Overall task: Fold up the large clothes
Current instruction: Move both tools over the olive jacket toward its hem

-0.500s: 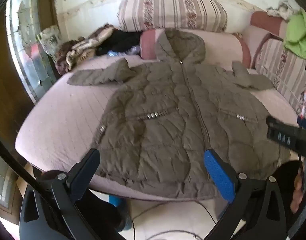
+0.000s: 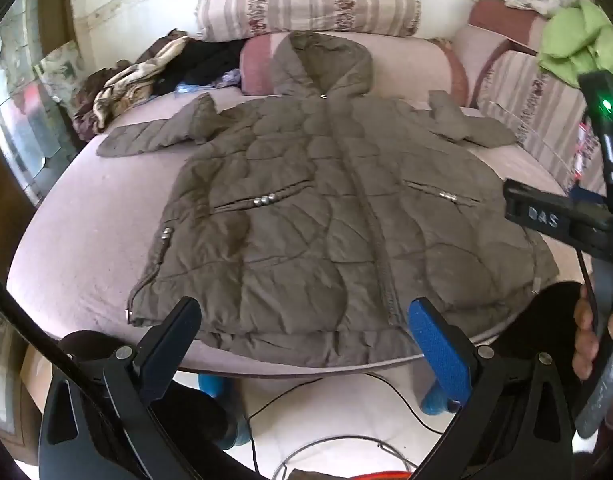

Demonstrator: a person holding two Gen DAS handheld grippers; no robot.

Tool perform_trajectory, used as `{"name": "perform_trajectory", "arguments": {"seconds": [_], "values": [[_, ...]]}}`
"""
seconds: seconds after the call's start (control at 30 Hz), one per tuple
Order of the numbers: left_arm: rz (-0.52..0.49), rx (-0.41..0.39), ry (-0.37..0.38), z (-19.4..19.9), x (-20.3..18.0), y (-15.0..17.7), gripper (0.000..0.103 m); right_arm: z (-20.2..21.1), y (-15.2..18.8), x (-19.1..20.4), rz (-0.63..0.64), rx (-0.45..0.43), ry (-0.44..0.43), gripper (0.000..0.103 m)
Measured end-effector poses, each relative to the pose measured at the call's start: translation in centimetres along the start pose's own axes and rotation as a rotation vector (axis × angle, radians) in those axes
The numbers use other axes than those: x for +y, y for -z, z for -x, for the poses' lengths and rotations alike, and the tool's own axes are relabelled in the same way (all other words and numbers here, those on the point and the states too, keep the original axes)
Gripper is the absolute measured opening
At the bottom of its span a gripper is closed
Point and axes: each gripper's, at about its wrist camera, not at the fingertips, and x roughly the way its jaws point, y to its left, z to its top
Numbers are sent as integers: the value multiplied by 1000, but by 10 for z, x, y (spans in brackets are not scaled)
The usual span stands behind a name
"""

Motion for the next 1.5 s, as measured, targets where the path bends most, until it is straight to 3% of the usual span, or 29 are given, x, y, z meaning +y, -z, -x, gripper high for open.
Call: {"name": "perform_trajectory", "arguments": {"seconds": [0.23, 0.57, 0.83, 1.0, 1.23, 1.5], "values": [[-29, 8, 25, 1, -5, 1, 103, 5, -1, 0, -3, -15, 13, 97], [10, 65, 48, -6, 5, 7, 103, 7, -5, -2, -9, -25, 19, 97], [33, 9, 100, 9, 14, 7, 103, 10, -6, 3, 3, -33, 15, 97], [46, -91, 53, 22, 23, -6, 103, 11, -6, 4, 1, -34, 13, 97], [-31, -107, -21, 16, 19, -22, 103, 8, -5, 7, 8, -25, 5, 97], [6, -258, -68, 29, 29, -62, 102, 2, -5, 10, 11, -8, -4, 97]]}}
